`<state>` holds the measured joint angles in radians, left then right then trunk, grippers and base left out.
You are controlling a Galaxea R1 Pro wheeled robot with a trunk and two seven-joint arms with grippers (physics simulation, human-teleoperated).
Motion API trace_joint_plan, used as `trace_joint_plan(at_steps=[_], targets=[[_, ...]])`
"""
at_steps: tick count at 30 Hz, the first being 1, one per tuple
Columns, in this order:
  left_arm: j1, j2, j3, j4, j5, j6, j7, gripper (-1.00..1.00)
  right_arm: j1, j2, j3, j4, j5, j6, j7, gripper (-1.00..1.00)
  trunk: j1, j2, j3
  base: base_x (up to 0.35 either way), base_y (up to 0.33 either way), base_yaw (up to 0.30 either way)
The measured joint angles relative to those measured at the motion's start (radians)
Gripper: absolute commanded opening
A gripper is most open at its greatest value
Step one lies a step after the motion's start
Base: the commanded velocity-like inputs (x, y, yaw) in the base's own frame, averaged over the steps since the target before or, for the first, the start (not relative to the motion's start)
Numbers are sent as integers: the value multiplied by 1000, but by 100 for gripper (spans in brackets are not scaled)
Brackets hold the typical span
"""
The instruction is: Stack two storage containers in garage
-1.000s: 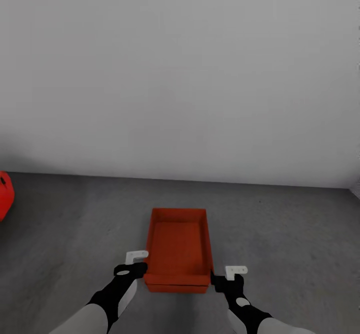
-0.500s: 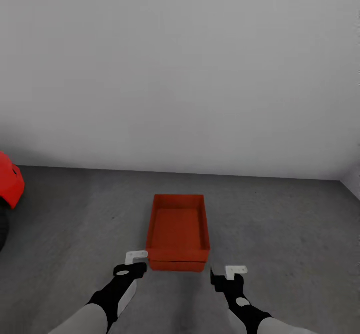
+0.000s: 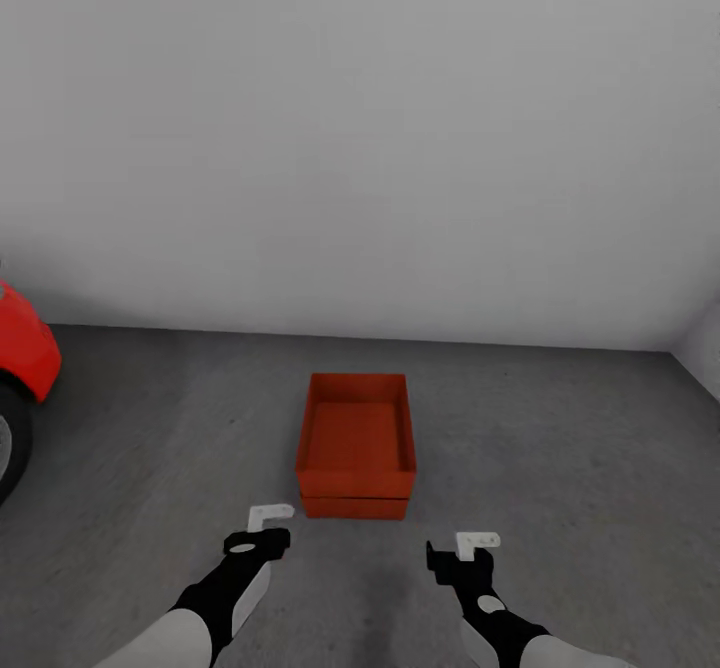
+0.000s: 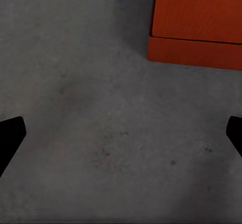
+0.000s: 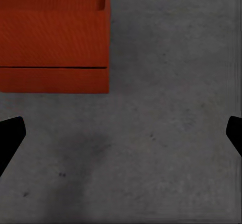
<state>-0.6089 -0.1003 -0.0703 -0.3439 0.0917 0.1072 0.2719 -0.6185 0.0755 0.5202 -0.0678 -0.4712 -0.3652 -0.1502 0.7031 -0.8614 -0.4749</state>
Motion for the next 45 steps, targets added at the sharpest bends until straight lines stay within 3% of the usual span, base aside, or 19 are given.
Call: trace_joint_plan(at_steps=[2,6,7,10,12,16,32,35,37,42,45], targets=[[0,19,1,17,3,0,0,100,0,-5,0,6,0,1,0,100,0,0,0,-11,0,0],[0,94,3,103,11,-2,-10,100,-2,-23,-1,27,0,7,1,100,0,0,0,-5,0,0],[0,126,6,174,38,-4,-11,100,-2,-29,0,40,1,14,3,100,0,0,0,0,0,0],[0,158,5,272,116,-21,-13,100,1,-31,2,66,5,20,6,100,0,0,0,0,0,0],[1,164,5,307,149,-41,-13,100,2,-31,4,72,6,21,7,100,0,0,0,0,0,0],[8,171,4,334,176,-66,-12,100,3,-28,5,77,6,22,7,100,0,0,0,0,0,0],[14,175,5,344,198,-76,-12,100,11,-23,6,85,5,26,7,100,0,0,0,0,0,0],[14,177,5,344,228,-76,-12,100,59,-87,6,94,5,54,10,100,0,0,0,0,0,0],[15,179,5,344,240,-76,-12,100,79,-115,8,96,5,62,16,100,0,0,0,0,0,0],[25,182,5,344,249,-76,-13,100,96,-149,9,97,5,73,29,100,0,0,0,0,0,0],[62,183,5,344,251,-77,-14,100,119,-163,9,98,4,79,33,100,0,0,0,0,0,0]])
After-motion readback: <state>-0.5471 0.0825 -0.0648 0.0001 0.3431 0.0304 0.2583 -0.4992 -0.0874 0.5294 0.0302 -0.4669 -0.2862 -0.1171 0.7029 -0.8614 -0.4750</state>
